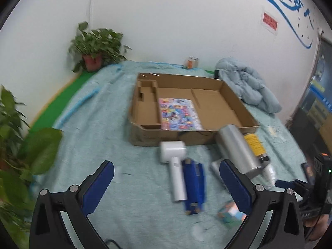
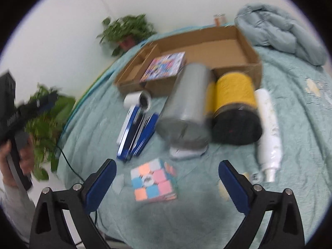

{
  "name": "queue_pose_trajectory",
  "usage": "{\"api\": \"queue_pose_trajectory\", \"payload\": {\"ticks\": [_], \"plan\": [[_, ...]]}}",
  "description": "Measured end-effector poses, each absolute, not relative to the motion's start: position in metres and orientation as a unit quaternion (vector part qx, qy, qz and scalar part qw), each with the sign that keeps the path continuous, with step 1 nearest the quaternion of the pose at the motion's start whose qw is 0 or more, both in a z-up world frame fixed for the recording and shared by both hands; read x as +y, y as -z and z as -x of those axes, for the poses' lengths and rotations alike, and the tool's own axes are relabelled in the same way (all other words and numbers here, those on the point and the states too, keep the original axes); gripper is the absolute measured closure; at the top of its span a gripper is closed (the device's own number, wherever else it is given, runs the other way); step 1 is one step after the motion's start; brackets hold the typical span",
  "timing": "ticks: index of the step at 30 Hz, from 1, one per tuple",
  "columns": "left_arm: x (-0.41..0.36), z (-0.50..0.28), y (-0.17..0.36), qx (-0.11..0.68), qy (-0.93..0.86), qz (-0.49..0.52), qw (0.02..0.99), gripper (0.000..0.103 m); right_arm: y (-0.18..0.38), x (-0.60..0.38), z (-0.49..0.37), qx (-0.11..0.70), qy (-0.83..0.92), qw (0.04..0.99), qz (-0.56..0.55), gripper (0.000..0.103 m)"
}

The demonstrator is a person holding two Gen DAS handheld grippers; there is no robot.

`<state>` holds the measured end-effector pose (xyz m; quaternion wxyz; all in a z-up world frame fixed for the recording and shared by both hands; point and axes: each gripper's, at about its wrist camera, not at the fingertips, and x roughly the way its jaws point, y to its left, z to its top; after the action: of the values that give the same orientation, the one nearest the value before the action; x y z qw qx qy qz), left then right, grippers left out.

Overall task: Organize rigid objects
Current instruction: 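Move the left tool to the pastel Rubik's cube and grasp it, then carry the Rubik's cube into the box and set it on the game box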

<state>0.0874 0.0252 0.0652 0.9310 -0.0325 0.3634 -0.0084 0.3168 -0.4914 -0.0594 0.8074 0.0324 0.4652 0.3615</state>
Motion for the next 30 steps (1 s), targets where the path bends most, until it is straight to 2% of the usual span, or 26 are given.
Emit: {"api": "queue_pose_trajectory", "payload": {"ticks": [2, 3, 4, 11, 14, 20, 27, 30], "plan": [[0.036, -0.086, -0.07, 0.371, -0.004, 0.015, 0.929, 0.001, 0.069, -0.483, -0.308, 0.469, -0.38, 0.797, -0.011, 0.009], [0.038, -0.086, -0.069, 0.384, 0.002, 0.009, 0.923, 0.001, 0.074, -0.479, -0.303, 0.469, -0.388, 0.794, -0.003, 0.015], [0.035, -0.087, -0.062, 0.401, 0.014, 0.007, 0.916, 0.001, 0.078, -0.478, -0.301, 0.469, -0.395, 0.79, 0.004, 0.028], [-0.021, -0.083, 0.02, 0.5, 0.167, 0.082, 0.846, 0.003, 0.099, -0.476, -0.293, 0.486, -0.417, 0.768, 0.012, 0.053], [-0.033, -0.08, 0.045, 0.527, 0.18, 0.077, 0.827, 0.012, 0.101, -0.469, -0.283, 0.489, -0.432, 0.758, 0.021, 0.053], [-0.022, -0.081, 0.072, 0.556, 0.203, 0.151, 0.792, 0.029, 0.1, -0.466, -0.269, 0.497, -0.465, 0.732, 0.008, 0.053], [-0.051, -0.097, 0.091, 0.57, 0.255, 0.182, 0.759, 0.031, 0.105, -0.459, -0.275, 0.494, -0.425, 0.755, 0.078, 0.053], [-0.063, -0.106, 0.105, 0.58, 0.264, 0.2, 0.744, 0.04, 0.109, -0.446, -0.273, 0.496, -0.435, 0.747, 0.084, 0.053]]}}
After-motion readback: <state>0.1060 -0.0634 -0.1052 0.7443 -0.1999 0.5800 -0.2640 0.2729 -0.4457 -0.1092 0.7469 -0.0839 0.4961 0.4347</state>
